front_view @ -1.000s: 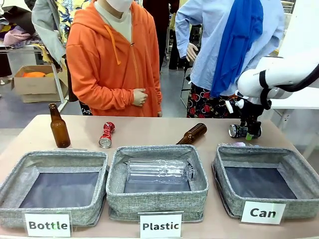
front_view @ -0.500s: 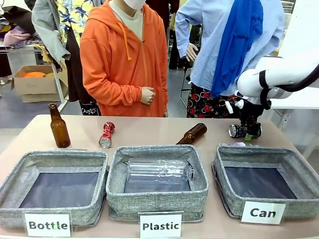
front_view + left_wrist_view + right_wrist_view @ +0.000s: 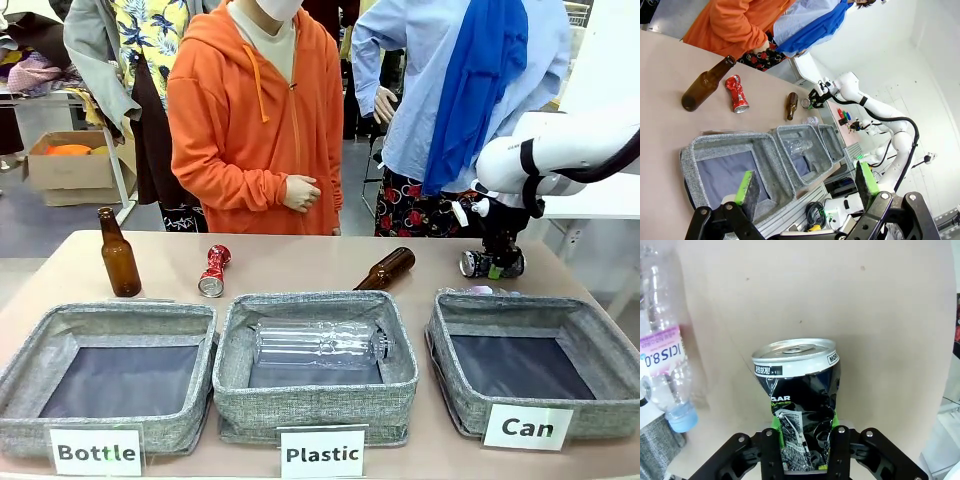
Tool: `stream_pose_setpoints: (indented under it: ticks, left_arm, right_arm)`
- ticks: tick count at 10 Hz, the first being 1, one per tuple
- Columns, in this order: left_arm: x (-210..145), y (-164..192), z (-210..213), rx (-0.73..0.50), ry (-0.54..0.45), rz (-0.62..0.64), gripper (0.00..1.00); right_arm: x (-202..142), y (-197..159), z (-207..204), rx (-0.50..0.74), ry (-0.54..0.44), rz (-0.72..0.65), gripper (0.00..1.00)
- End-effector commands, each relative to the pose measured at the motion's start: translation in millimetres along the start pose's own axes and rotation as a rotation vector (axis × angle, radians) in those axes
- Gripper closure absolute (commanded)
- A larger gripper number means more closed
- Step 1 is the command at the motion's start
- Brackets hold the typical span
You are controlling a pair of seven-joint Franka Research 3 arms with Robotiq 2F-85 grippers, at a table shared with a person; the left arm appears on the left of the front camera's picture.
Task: Sort the can waste into the basket.
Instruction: Pick up the can waste from the table and place it in the right Fabric basket.
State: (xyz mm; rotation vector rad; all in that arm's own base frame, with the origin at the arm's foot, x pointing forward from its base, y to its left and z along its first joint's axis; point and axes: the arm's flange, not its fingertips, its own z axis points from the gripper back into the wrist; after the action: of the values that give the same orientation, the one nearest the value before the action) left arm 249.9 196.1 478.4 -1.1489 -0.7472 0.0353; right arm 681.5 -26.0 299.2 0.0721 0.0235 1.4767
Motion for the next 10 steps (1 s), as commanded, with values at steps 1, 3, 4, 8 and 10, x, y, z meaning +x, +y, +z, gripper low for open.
stream_pose_setpoints:
  ticks: [1, 3, 4, 8, 10]
  left_arm:
    - [2.3, -0.3, -1.0, -0.021, -0.016, -0.023, 0.00]
    - [2.3, -0.3, -1.0, -0.021, -0.016, -0.023, 0.00]
    - [2.3, -0.3, -1.0, -0.021, -0.016, -0.023, 0.00]
    - [2.3, -0.3, -1.0, -0.021, -0.016, -0.023, 0.00]
    - [2.3, -0.3, -1.0, -0.021, -0.016, -0.023, 0.00]
  right_arm:
    - [-0.7, -0.5, 6.7, 0.005, 0.008, 0.021, 1.00]
    - [1.0, 3.1, 17.7, -0.005, 0.022, 0.024, 1.00]
    - [1.4, 12.2, 36.6, -0.020, 0.036, 0.012, 1.00]
    - [-12.3, 119.1, 152.4, 0.049, 0.022, -0.116, 1.00]
    - [-13.8, 194.8, 168.8, 0.012, 0.025, -0.056, 1.00]
